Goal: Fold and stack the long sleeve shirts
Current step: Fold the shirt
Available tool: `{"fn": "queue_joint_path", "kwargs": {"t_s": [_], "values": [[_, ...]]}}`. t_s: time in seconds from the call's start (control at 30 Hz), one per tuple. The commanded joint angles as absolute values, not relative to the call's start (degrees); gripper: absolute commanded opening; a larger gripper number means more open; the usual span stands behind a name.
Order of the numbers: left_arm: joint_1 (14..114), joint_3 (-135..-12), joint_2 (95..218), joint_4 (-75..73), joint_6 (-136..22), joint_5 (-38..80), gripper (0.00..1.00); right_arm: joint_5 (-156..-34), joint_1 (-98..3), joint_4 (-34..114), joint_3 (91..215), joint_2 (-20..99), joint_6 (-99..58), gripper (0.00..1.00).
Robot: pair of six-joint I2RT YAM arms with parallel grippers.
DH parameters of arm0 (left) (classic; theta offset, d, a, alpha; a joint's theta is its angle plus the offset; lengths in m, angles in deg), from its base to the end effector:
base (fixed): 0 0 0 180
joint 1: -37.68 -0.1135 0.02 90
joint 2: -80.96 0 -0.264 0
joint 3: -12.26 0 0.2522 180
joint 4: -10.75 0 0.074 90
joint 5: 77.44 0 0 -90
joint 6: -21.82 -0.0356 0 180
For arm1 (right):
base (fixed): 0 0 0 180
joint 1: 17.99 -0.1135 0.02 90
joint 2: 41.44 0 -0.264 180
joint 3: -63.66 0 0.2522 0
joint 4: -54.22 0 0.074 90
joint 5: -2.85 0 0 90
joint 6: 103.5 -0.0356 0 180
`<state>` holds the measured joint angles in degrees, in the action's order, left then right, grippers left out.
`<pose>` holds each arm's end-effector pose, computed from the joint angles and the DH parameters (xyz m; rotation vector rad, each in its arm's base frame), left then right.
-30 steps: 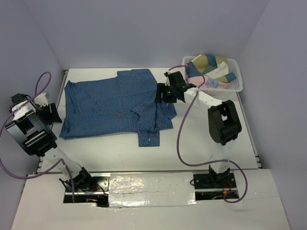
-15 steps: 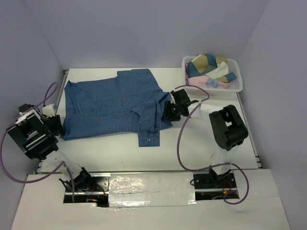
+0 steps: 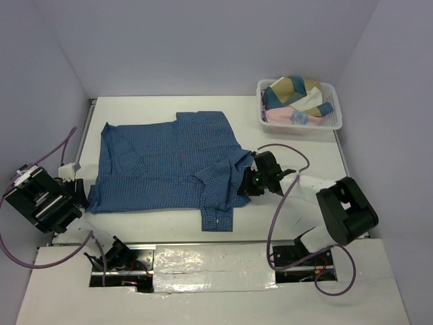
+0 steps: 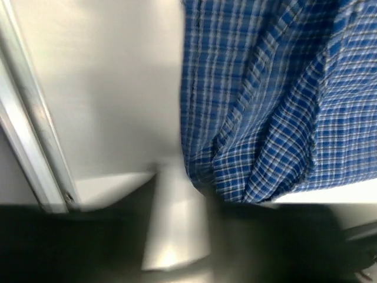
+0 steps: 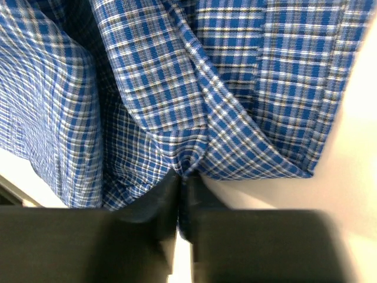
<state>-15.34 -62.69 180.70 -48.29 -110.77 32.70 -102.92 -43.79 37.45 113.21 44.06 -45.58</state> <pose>0.1934 0.2364 0.1611 -0.2279 2.7921 -0.2223 0.2380 0.1258 0.1425 0.0212 2.6067 0.7406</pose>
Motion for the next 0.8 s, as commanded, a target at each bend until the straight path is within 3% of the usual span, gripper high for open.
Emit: {"fn": "queue_joint_path", "kwargs": {"t_s": [0.0,0.03,0.13,0.3,0.43,0.6,0.77], "values": [[-14.9,-63.6,176.6,-59.2,-120.9,32.2,0.65,-101.2,-45.6,34.6,111.3,40.0,-45.6,0.32],[-13.2,-66.0,174.9,-60.8,-120.7,33.5,0.82,-100.7,-46.0,32.9,111.4,39.1,-45.4,0.51],[-8.9,-72.4,171.9,-58.7,-112.8,33.8,0.83,-96.8,-46.0,30.4,112.0,35.2,-45.0,0.61],[9.6,-79.5,167.6,-45.8,-97.5,28.0,0.82,-88.2,-46.0,27.9,112.3,27.4,-45.8,0.62],[25.5,-79.6,172.2,-34.8,-90.6,19.9,0.83,-82.2,-48.9,27.4,112.9,25.1,-45.0,0.6],[32.4,-89.6,185.7,-35.2,-85.5,13.7,0.78,-79.6,-57.6,30.5,117.4,24.8,-41.3,0.61],[34.2,-91.6,194.0,-33.6,-84.2,10.2,0.63,-80.8,-61.1,36.8,121.3,30.4,-41.4,0.62]]}}
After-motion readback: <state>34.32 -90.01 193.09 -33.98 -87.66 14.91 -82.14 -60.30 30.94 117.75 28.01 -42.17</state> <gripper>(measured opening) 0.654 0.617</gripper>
